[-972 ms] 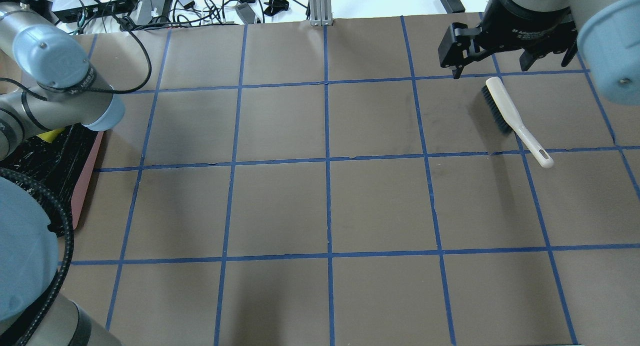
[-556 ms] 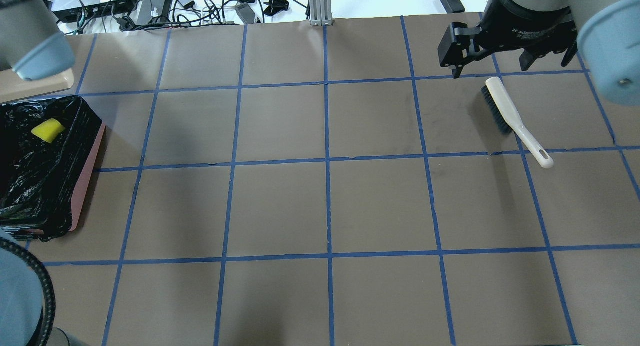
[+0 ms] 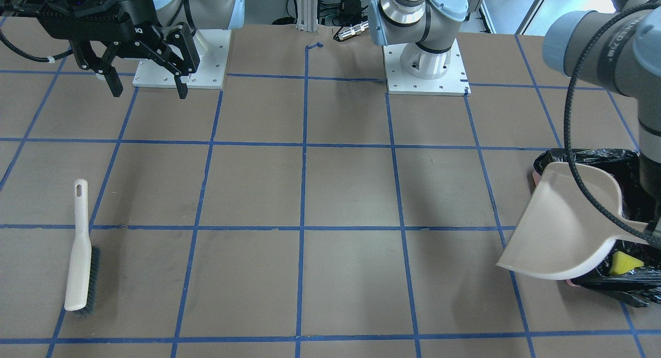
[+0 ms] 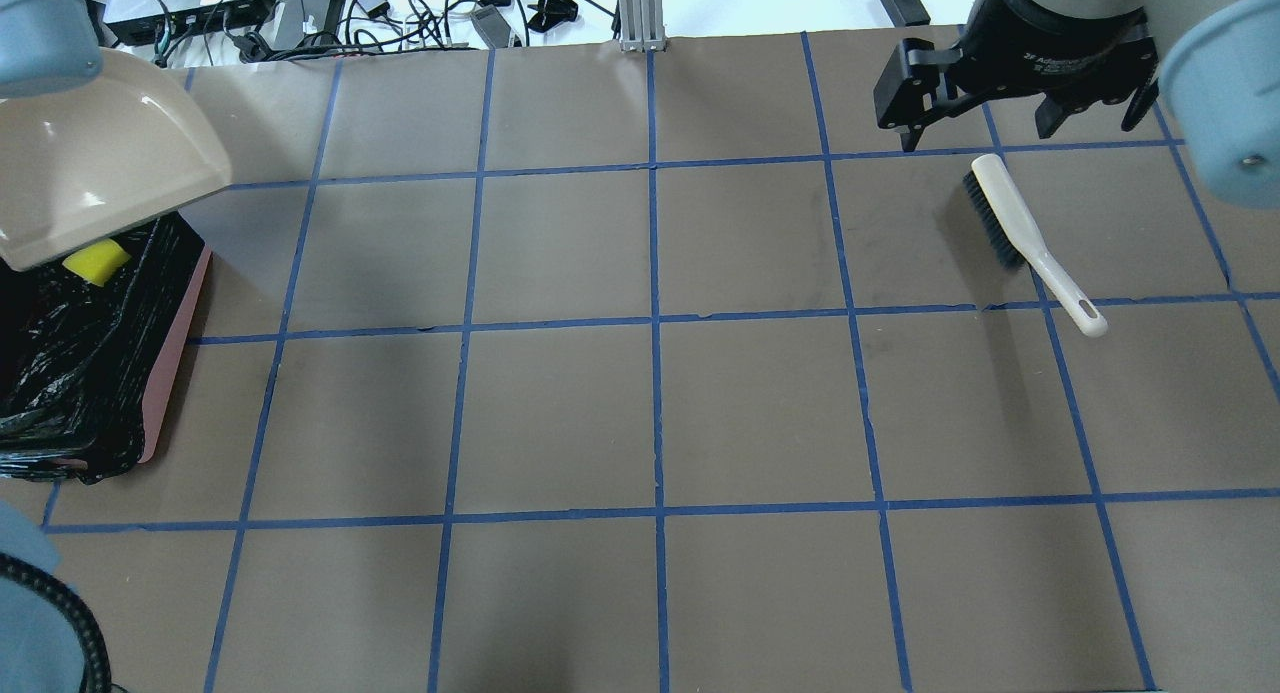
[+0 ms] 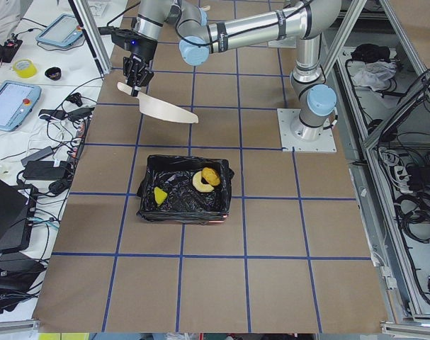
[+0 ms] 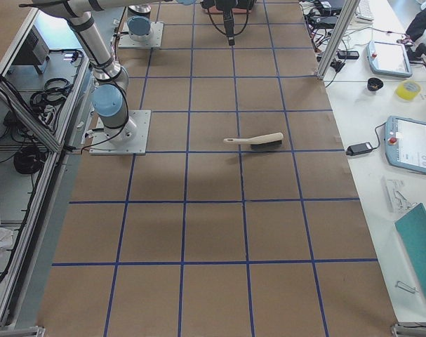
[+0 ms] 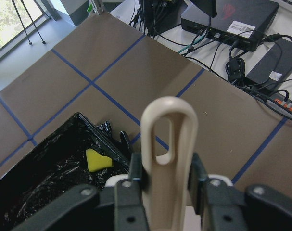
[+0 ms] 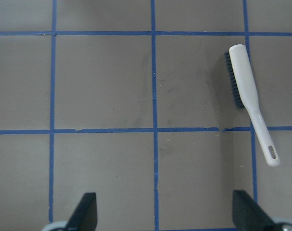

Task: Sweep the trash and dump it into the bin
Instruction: 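Lower the dustpan back onto the table with the left gripper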

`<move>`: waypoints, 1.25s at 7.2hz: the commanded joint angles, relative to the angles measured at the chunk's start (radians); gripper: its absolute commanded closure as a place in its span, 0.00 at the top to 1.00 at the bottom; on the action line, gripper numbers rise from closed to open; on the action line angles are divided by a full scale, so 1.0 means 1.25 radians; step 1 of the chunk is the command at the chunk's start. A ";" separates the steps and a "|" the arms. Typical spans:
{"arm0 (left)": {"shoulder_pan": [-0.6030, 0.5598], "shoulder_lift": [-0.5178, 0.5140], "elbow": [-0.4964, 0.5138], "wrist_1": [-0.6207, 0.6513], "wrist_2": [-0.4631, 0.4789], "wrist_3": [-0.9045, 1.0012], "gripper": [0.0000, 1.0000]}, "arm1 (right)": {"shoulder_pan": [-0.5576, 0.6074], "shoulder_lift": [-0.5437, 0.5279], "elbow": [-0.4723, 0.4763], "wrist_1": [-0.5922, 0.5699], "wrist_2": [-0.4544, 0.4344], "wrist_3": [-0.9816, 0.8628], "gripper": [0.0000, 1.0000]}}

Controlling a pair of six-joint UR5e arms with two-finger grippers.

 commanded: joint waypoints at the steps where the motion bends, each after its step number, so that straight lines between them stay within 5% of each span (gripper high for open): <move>1: -0.009 -0.027 -0.015 -0.096 -0.121 -0.260 0.00 | 0.003 0.002 0.008 0.006 0.017 0.001 1.00; 3: -0.009 -0.066 -0.022 -0.126 -0.240 -0.437 0.00 | 0.003 0.002 0.006 -0.010 0.027 0.000 1.00; 9: -0.001 -0.173 0.008 -0.114 -0.300 -0.555 0.00 | 0.002 0.039 0.013 -0.007 0.019 -0.008 1.00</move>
